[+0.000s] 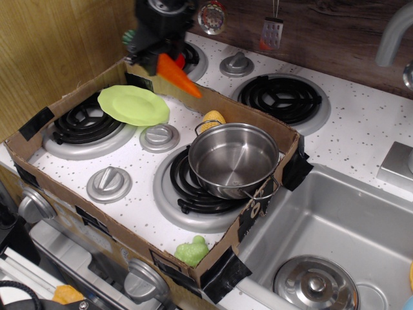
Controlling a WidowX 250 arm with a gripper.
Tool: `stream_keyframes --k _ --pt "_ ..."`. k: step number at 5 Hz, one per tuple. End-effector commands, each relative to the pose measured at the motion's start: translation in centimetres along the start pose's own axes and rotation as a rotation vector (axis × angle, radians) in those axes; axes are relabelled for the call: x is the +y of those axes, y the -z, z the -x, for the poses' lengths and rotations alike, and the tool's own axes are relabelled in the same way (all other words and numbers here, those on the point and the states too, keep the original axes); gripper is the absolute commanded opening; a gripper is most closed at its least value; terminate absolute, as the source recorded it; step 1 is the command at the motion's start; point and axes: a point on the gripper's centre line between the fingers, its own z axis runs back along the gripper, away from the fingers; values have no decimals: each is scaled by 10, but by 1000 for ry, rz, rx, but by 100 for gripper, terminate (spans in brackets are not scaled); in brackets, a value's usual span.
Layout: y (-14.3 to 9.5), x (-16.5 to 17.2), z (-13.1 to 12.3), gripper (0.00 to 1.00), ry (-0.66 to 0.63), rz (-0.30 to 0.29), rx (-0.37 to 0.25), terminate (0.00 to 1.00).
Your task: Take carrot off plate
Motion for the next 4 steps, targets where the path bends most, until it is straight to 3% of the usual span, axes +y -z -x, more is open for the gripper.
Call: stream_keyframes --k 1,3,4 --pt "-33 44 -9 0 -15 -85 19 0" --pt "-48 83 -4 0 5 -254 123 0" --pt "-39 109 12 0 -17 -268 147 0"
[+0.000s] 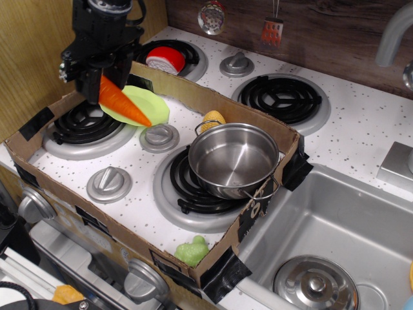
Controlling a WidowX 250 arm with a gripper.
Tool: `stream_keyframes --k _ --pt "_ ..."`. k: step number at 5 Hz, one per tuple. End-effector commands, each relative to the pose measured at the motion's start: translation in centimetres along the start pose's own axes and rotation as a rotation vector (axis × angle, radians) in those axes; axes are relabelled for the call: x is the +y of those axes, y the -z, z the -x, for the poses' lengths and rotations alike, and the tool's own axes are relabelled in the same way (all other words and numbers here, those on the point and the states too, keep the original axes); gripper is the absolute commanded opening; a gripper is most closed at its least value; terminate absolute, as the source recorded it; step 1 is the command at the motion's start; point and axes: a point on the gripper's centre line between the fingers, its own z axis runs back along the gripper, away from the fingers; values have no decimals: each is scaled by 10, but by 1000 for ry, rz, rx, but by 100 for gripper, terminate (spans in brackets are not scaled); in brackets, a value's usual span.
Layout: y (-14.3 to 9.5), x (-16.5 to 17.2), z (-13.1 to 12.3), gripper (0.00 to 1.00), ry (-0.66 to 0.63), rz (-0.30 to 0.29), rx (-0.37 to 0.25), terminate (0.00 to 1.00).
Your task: Take carrot off plate
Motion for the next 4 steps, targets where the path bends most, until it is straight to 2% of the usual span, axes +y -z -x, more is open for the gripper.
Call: stream_keyframes --k 1,2,4 --pt "14 42 10 0 -34 15 65 0" --pt "37 58 10 0 -11 15 115 0" --pt "71 71 -11 0 39 42 133 0"
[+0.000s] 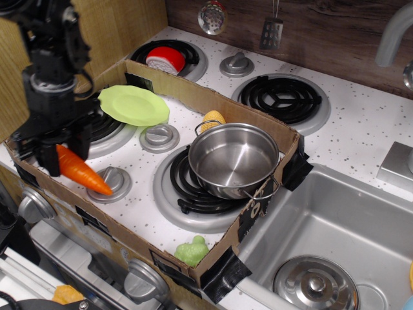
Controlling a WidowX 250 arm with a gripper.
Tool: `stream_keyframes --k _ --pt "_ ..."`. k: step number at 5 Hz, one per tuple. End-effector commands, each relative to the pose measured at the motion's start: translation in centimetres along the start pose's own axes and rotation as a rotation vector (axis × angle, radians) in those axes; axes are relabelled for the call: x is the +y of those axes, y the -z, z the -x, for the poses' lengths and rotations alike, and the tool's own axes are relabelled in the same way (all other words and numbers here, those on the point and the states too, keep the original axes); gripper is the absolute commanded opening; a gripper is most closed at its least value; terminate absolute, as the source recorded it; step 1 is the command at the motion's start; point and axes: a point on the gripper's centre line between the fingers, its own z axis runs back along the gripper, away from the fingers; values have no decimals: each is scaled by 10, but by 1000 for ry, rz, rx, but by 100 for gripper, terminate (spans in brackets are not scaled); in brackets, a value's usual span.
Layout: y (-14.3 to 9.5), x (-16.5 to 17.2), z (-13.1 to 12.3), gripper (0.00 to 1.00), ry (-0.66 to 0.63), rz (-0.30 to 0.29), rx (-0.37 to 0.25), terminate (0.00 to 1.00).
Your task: Take carrot off plate
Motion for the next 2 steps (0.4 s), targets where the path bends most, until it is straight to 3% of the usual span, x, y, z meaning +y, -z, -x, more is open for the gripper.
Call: stream_keyframes --k 1,2 --pt "5 7 -22 100 48 57 -9 0" --pt "1 3 -21 100 54 63 -37 100"
